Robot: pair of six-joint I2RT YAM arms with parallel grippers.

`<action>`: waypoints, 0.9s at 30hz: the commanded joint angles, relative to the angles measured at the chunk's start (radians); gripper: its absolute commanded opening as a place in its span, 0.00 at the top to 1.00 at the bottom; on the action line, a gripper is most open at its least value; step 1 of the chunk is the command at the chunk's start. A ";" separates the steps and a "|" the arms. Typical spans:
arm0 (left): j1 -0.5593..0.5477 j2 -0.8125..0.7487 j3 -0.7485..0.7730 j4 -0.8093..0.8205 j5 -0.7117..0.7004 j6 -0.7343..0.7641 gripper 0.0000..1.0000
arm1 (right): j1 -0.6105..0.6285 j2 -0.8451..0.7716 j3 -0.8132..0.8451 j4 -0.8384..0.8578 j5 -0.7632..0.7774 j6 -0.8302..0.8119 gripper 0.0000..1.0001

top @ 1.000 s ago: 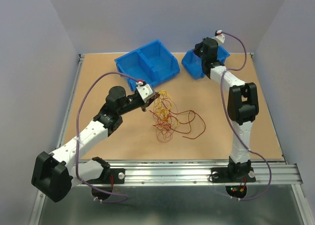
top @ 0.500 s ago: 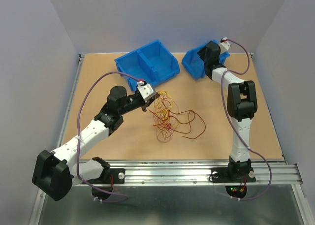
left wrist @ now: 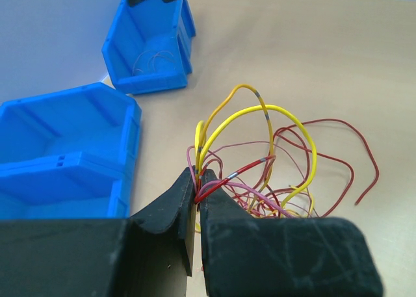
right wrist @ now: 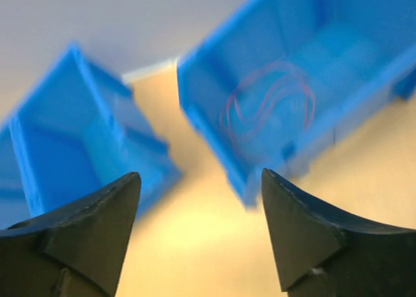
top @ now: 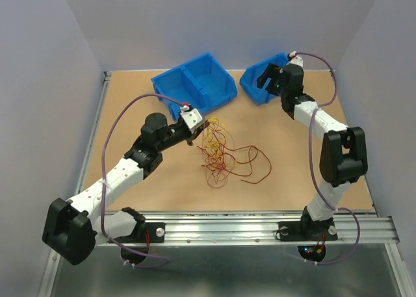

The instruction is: Untangle the cables

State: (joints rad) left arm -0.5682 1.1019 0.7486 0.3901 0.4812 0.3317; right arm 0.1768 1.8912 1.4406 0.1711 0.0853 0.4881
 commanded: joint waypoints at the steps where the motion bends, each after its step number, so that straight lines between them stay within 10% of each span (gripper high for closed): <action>1: -0.004 -0.028 0.046 0.042 -0.041 -0.014 0.91 | 0.059 -0.171 -0.170 -0.112 -0.195 -0.187 0.16; 9: -0.005 -0.043 0.037 0.059 -0.085 -0.026 0.91 | 0.274 -0.264 -0.252 -0.571 0.125 -0.260 0.07; 27: -0.005 -0.042 0.037 0.058 -0.073 -0.028 0.91 | 0.418 -0.440 -0.517 -0.654 0.200 -0.217 0.15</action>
State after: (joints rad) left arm -0.5682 1.0954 0.7486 0.3916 0.4026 0.3119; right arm 0.5900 1.4620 0.9688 -0.4942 0.2596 0.2661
